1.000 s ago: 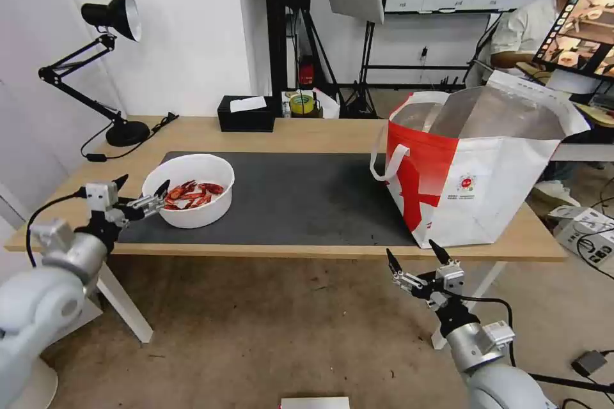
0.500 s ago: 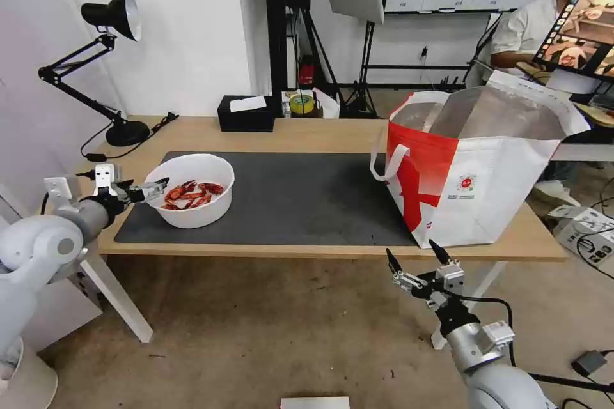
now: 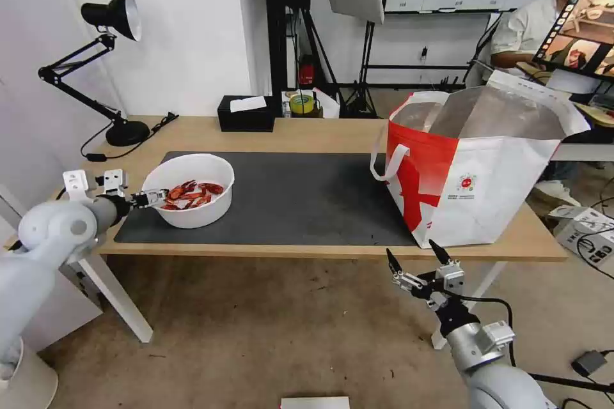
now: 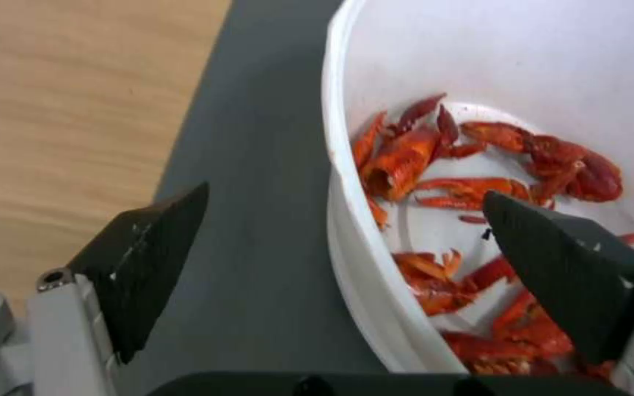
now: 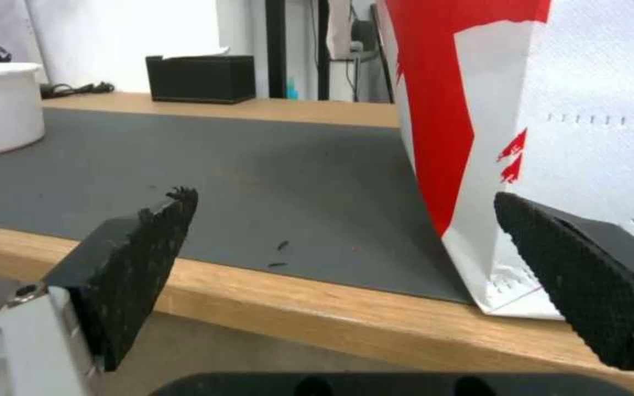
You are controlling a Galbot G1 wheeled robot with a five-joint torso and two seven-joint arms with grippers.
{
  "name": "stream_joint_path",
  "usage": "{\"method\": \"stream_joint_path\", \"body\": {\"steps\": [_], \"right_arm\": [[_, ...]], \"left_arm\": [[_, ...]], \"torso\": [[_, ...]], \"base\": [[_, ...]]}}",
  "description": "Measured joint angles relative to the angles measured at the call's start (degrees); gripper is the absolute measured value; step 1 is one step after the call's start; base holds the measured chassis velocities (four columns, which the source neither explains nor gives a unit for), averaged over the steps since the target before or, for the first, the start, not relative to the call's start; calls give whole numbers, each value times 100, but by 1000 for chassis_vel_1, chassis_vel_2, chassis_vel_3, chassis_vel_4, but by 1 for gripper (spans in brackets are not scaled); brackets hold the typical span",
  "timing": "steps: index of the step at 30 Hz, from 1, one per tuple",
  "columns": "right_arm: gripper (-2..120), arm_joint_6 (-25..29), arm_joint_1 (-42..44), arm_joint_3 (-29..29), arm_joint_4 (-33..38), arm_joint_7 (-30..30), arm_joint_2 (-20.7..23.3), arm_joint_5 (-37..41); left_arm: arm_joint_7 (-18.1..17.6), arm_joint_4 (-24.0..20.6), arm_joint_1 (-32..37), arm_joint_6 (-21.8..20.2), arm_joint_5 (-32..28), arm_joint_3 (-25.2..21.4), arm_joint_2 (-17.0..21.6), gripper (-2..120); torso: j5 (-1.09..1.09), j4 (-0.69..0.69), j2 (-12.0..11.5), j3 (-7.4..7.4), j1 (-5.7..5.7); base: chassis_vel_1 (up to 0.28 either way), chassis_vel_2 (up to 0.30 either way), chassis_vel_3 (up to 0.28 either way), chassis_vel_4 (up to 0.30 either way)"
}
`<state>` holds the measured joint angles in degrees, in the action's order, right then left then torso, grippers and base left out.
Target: Pick up the trash from the table and place it into the takeout bag.
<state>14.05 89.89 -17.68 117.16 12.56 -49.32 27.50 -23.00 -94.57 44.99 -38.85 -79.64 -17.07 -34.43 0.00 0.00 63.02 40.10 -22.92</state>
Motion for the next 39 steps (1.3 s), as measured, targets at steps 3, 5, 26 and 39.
{"method": "stream_joint_path", "body": {"steps": [3, 5, 26, 39], "right_arm": [[100, 0, 0, 0, 0, 0, 0, 0], [100, 0, 0, 0, 0, 0, 0, 0], [100, 0, 0, 0, 0, 0, 0, 0], [100, 0, 0, 0, 0, 0, 0, 0]], "left_arm": [[-264, 124, -210, -179, -379, 145, -30, 100], [-303, 154, -251, -183, -405, 174, -40, 100], [-381, 204, -554, -108, -462, 599, 35, 23], [-379, -3, -599, 68, -662, 587, 73, 0]], "torso": [[0, 0, 0, 0, 0], [0, 0, 0, 0, 0], [-1, 1, 1, 0, 1], [-1, 0, 1, 0, 0]], "base": [[0, 0, 0, 0], [0, 0, 0, 0], [0, 0, 0, 0], [0, 0, 0, 0]]}}
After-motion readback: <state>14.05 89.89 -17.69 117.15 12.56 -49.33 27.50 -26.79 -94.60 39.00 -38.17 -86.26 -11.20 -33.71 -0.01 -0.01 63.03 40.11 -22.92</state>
